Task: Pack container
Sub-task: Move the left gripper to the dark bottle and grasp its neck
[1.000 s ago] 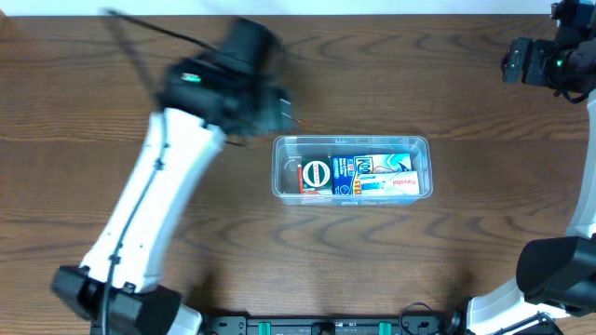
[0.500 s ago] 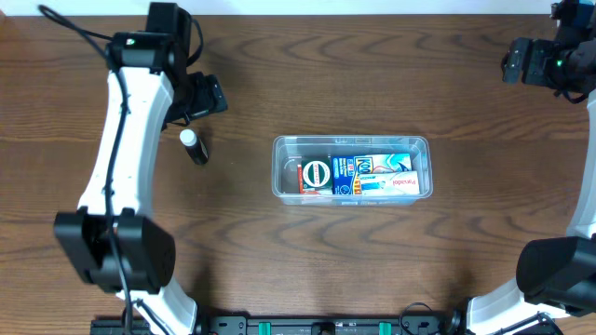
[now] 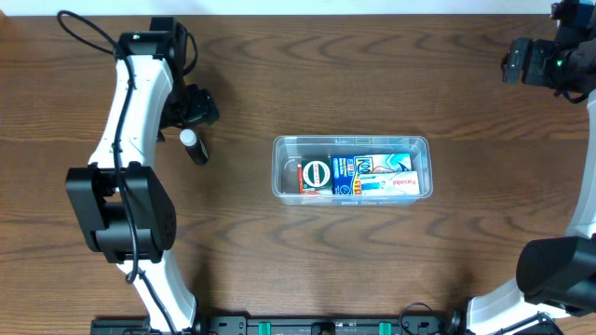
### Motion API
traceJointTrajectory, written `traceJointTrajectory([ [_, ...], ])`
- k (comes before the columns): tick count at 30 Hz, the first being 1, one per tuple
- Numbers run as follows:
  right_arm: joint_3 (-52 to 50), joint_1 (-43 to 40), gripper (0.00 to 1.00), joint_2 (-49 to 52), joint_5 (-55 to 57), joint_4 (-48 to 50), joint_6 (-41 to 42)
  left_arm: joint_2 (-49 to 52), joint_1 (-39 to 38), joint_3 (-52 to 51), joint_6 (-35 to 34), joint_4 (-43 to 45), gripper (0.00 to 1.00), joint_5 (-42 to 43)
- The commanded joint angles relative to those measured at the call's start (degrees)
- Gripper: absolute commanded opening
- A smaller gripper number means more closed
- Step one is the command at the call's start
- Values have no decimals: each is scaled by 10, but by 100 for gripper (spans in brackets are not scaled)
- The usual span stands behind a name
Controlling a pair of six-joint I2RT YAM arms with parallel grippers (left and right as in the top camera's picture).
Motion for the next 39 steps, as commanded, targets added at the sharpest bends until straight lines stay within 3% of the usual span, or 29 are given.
traceJointTrajectory([
  [1,5,-5,99,-4,0,0,9,2,2,2,25,-3,93,-2],
  [16,5,-5,99,-4,0,0,9,3,3,-38,59,18,91,2],
  [17,5,-5,99,-4,0,0,9,3,3,-40,59,19,87,2],
  [26,5,-5,99,-4,0,0,9,3,3,-86,58,58,82,2],
  [39,5,-5,99,-4,0,0,9,3,3,-90,54,72,60,2],
])
